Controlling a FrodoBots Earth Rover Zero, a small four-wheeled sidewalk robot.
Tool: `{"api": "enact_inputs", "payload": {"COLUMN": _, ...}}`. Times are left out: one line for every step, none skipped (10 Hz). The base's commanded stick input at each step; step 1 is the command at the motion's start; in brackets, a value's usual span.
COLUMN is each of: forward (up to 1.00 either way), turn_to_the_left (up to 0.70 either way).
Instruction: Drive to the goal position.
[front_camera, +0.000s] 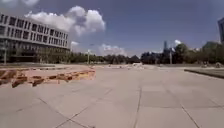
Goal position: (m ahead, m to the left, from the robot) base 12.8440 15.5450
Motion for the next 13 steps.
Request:
{"api": "enact_inputs", "payload": {"forward": 0.85, "turn_to_the_left": -0.32}}
{"api": "enact_inputs", "payload": {"forward": 0.85, "turn_to_the_left": -0.31}}
{"api": "enact_inputs", "payload": {"forward": 0.85, "turn_to_the_left": -0.29}}
{"api": "enact_inputs", "payload": {"forward": 0.85, "turn_to_the_left": -0.26}}
{"api": "enact_inputs", "payload": {"forward": 0.85, "turn_to_the_left": 0.0}}
{"api": "enact_inputs", "payload": {"forward": 0.85, "turn_to_the_left": 0.0}}
{"api": "enact_inputs", "payload": {"forward": 0.85, "turn_to_the_left": 0.0}}
{"api": "enact_inputs", "payload": {"forward": 0.85, "turn_to_the_left": -0.01}}
{"api": "enact_inputs", "payload": {"forward": 0.85, "turn_to_the_left": -0.21}}
{"api": "enact_inputs", "payload": {"forward": 0.85, "turn_to_the_left": -0.31}}
{"api": "enact_inputs", "payload": {"forward": 0.85, "turn_to_the_left": -0.28}}
{"api": "enact_inputs", "payload": {"forward": 0.85, "turn_to_the_left": 0.0}}
{"api": "enact_inputs", "payload": {"forward": 0.85, "turn_to_the_left": 0.0}}
